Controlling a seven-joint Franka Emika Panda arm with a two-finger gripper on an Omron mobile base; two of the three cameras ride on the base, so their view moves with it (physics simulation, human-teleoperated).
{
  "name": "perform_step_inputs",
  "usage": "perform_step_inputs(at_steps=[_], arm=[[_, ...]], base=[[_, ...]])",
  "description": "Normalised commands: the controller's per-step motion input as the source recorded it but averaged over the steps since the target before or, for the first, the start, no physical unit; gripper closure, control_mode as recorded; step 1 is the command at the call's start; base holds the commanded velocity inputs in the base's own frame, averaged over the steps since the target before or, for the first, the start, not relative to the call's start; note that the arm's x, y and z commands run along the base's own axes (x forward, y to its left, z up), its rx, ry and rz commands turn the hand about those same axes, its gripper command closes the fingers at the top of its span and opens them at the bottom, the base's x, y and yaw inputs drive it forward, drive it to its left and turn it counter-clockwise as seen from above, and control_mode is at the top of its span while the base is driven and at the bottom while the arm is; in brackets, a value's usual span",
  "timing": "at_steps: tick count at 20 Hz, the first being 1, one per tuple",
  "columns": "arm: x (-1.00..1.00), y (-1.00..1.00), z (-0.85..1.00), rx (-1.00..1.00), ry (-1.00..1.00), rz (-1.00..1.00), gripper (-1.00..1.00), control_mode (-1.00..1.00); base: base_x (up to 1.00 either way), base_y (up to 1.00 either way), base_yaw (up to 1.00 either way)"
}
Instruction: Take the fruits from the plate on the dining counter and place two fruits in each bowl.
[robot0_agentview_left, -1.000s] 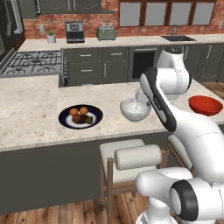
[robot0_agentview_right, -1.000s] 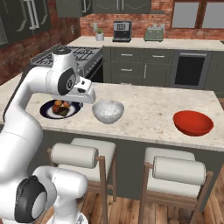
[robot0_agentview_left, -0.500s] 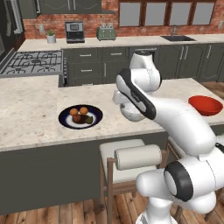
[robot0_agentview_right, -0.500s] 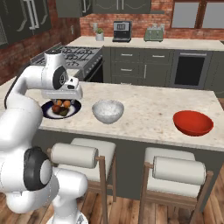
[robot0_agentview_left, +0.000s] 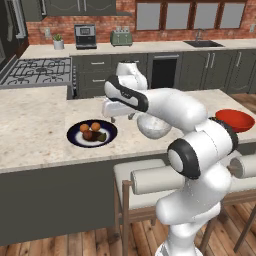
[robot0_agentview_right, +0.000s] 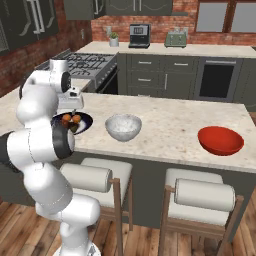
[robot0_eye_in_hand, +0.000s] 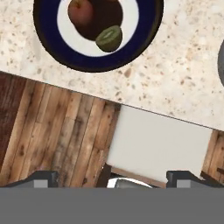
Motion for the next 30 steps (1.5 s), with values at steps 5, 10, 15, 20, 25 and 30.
perform_step_inputs(at_steps=[5,10,15,20,25,30], arm=[[0.45,0.29,-0.53,-0.01,0.06,0.00,-1.00,-1.00],[0.42,0.15,-0.60,0.00,0.01,0.00,-1.00,-1.00],[0.48,0.11,-0.41,0.00,0.00,0.00,-1.00,-1.00],[0.53,0.20,-0.50,-0.01,0.01,0.00,-1.00,-1.00],[0.53,0.23,-0.53,-0.01,-0.04,0.00,-1.00,-1.00],[0.48,0.07,-0.50,0.00,-0.08,0.00,-1.00,-1.00]], base=[[0.00,0.00,0.00],[0.00,0.00,0.00],[0.00,0.00,0.00],[0.00,0.00,0.00],[0.00,0.00,0.00],[0.00,0.00,0.00]])
